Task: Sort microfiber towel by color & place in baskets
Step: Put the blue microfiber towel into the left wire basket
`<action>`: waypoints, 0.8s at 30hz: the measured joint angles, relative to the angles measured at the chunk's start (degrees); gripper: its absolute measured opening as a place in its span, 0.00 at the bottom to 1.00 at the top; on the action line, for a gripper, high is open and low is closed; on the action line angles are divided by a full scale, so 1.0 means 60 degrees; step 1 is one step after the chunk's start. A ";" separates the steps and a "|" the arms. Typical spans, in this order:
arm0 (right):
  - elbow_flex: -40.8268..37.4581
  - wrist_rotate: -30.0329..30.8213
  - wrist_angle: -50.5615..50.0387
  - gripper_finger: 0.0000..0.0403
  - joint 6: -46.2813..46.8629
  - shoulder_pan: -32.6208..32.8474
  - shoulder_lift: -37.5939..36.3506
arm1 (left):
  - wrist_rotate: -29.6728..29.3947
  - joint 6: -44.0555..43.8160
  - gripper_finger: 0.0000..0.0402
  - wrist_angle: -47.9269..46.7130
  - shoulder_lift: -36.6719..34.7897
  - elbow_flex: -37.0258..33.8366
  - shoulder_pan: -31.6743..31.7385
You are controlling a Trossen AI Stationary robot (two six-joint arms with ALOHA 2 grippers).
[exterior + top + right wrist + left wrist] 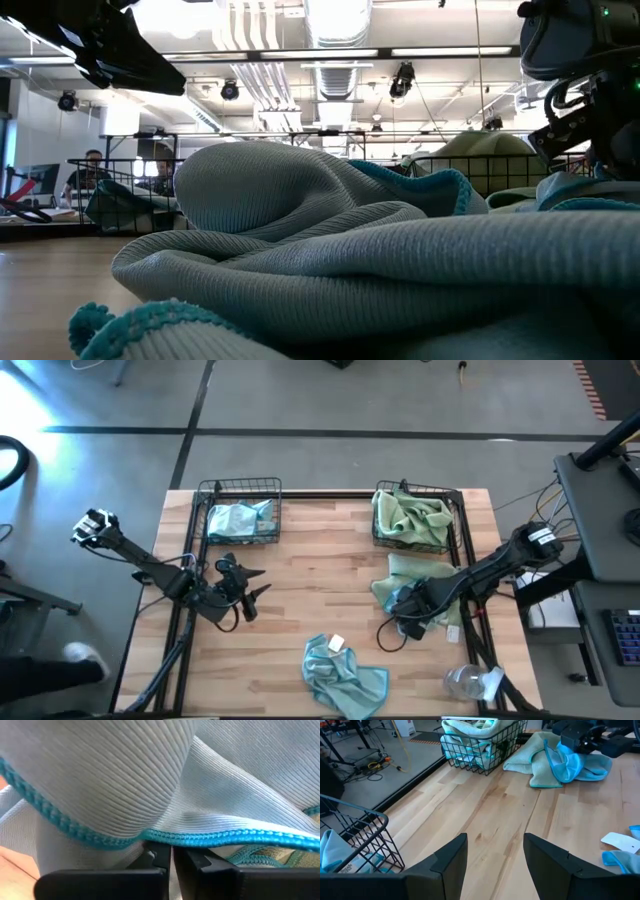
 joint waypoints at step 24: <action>0.4116 0.3728 -0.0795 0.02 -0.2633 -0.1551 -0.0568 | -0.0004 0.0000 0.44 -0.0125 -0.0007 0.0157 -0.0003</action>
